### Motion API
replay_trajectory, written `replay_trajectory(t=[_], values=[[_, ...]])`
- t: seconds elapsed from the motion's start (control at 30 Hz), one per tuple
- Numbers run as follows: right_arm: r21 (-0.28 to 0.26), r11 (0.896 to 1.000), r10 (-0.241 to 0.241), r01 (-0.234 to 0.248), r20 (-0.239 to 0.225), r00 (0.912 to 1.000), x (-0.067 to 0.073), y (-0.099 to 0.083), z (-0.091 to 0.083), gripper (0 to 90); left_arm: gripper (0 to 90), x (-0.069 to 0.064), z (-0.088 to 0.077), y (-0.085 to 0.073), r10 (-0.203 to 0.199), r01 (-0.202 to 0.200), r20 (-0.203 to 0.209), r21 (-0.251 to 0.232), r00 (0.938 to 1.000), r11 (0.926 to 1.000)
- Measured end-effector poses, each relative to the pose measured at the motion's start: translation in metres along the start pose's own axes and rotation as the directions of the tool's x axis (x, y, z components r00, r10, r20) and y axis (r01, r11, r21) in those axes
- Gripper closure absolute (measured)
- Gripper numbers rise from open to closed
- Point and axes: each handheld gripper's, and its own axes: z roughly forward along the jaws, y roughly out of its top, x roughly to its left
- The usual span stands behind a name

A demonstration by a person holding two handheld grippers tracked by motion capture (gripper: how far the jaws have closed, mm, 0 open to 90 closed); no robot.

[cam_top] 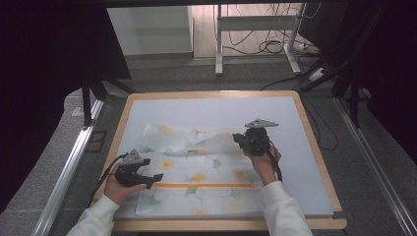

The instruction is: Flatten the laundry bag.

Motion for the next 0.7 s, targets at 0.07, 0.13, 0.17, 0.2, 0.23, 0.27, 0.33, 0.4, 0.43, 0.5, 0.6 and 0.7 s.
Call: replay_trajectory(t=[0.07,0.13,0.17,0.2,0.23,0.27,0.33,0.4,0.43,0.5,0.6,0.7], values=[[-0.006,1.0,0.001,-0.001,0.001,1.0,-0.002,0.003,0.0,85.3,17.8,0.0,0.0,0.0,0.0,0.0,0.0,0.001,1.0,1.0],[-0.006,1.0,0.006,-0.006,0.003,1.0,-0.004,0.006,0.001,85.3,17.8,0.0,0.0,0.0,0.002,-0.002,0.001,0.002,1.0,1.0],[-0.006,1.0,0.006,-0.006,0.003,1.0,-0.004,0.006,0.001,85.3,17.8,0.0,0.0,0.0,0.002,-0.002,0.001,0.002,1.0,1.0],[-0.007,1.0,0.005,-0.005,0.008,1.0,-0.006,0.008,0.002,85.3,17.8,0.0,0.0,0.0,0.003,-0.003,0.003,0.002,1.0,1.0],[-0.009,1.0,0.006,-0.006,0.013,0.9999,-0.007,0.009,0.003,85.2,17.8,0.0,0.0,0.0,0.004,-0.004,0.004,0.003,1.0,1.0],[-0.002,1.0,0.007,-0.007,0.016,0.9998,-0.009,0.01,0.004,85.2,17.8,0.0,0.0,0.0,0.005,-0.005,0.004,0.004,1.0,1.0],[0.003,1.0,0.012,-0.012,0.018,0.9998,-0.01,0.011,0.005,85.3,17.8,0.0,0.0,0.0,0.005,-0.005,0.005,0.004,1.0,1.0],[0.006,1.0,0.023,-0.023,0.026,0.9994,-0.015,0.015,0.007,85.3,17.8,0.0,0.0,0.0,0.006,-0.006,0.008,0.004,1.0,1.0],[0.006,1.0,0.023,-0.023,0.026,0.9994,-0.015,0.015,0.007,85.3,17.8,0.0,0.0,0.0,0.006,-0.006,0.008,0.004,1.0,1.0],[0.019,0.999,0.031,-0.032,0.043,0.9986,-0.019,0.019,0.01,85.2,17.8,0.0,0.0,0.0,0.006,-0.006,0.009,0.003,0.9999,1.0],[0.029,0.999,0.04,-0.041,0.051,0.9979,-0.024,0.022,0.015,85.3,17.8,0.0,0.001,0.0,0.007,-0.007,0.011,0.005,0.9999,1.0],[0.037,0.998,0.047,-0.049,0.055,0.9974,-0.027,0.026,0.019,85.3,17.8,0.0,0.001,0.0,0.007,-0.007,0.012,0.006,0.9999,1.0]])
